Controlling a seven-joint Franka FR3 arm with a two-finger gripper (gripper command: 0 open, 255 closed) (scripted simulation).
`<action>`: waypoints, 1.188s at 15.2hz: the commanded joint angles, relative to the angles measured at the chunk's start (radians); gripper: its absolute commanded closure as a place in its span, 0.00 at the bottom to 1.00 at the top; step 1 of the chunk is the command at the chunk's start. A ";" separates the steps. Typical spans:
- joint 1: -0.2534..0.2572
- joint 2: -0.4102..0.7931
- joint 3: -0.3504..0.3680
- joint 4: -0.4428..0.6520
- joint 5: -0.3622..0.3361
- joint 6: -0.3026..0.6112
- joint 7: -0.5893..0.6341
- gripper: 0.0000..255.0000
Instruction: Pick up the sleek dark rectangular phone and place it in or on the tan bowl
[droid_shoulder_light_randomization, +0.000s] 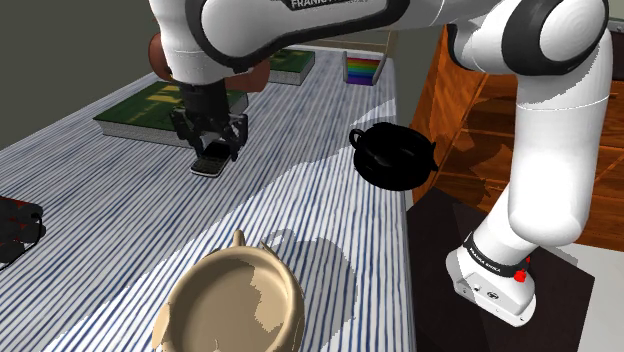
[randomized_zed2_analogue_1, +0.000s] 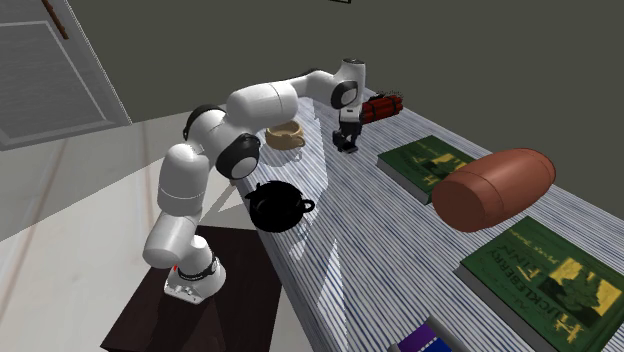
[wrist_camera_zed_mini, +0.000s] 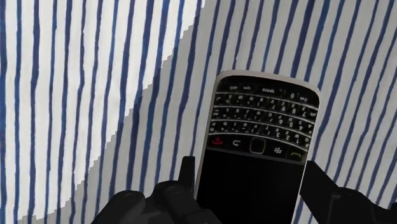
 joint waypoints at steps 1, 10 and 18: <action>0.006 0.001 0.001 0.030 0.000 -0.028 -0.001 1.00; 0.049 0.028 -0.001 0.195 -0.014 -0.166 -0.003 1.00; 0.123 0.086 -0.012 0.403 -0.051 -0.314 -0.005 1.00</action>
